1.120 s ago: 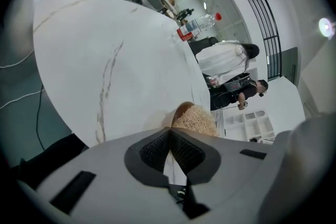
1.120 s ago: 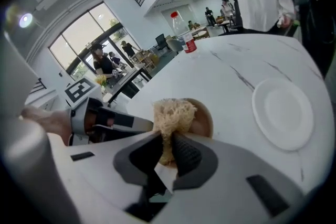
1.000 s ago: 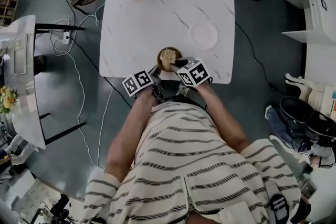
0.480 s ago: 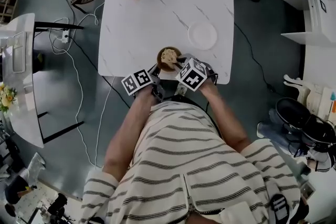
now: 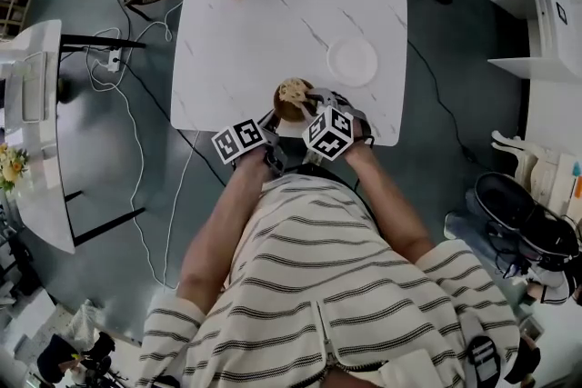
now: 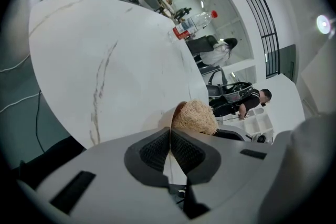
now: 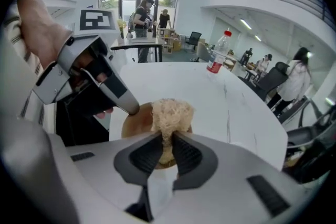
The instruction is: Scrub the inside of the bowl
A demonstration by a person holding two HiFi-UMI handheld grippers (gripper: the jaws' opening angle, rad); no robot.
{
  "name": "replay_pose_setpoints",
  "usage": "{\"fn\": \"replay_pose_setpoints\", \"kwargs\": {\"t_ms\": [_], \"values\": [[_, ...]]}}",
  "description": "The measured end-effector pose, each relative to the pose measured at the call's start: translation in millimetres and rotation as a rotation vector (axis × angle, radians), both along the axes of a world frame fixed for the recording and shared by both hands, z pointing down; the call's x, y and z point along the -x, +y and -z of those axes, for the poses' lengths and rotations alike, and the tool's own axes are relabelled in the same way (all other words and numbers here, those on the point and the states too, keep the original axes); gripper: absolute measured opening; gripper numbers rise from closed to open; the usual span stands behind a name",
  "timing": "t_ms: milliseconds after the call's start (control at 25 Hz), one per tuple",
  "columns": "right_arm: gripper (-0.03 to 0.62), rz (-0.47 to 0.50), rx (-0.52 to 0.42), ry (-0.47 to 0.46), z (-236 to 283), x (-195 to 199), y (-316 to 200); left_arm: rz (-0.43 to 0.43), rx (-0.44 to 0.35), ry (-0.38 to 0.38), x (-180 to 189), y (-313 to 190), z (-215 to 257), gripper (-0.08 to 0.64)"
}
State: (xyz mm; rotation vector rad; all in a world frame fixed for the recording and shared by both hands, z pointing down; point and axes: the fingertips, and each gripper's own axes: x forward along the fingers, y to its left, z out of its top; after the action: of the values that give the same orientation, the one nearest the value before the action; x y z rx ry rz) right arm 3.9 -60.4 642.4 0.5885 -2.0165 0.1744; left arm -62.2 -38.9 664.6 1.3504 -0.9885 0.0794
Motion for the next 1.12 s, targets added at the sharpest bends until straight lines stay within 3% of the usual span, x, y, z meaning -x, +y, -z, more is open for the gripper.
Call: {"fn": "replay_pose_setpoints", "kwargs": {"t_ms": [440, 800, 1120], "values": [[0.061, -0.186, 0.045, -0.126, -2.3, 9.3, -2.8, -0.001, 0.001, 0.006, -0.2, 1.0, 0.3, 0.009], [0.061, -0.342, 0.194, -0.306, -1.1, 19.2, -2.1, -0.002, 0.000, 0.018, -0.5, -0.5, -0.2, 0.009], [0.061, -0.335, 0.276, -0.347, -3.3, 24.4, 6.8, 0.011, 0.000, 0.016, 1.9, -1.2, -2.6, 0.009]]}}
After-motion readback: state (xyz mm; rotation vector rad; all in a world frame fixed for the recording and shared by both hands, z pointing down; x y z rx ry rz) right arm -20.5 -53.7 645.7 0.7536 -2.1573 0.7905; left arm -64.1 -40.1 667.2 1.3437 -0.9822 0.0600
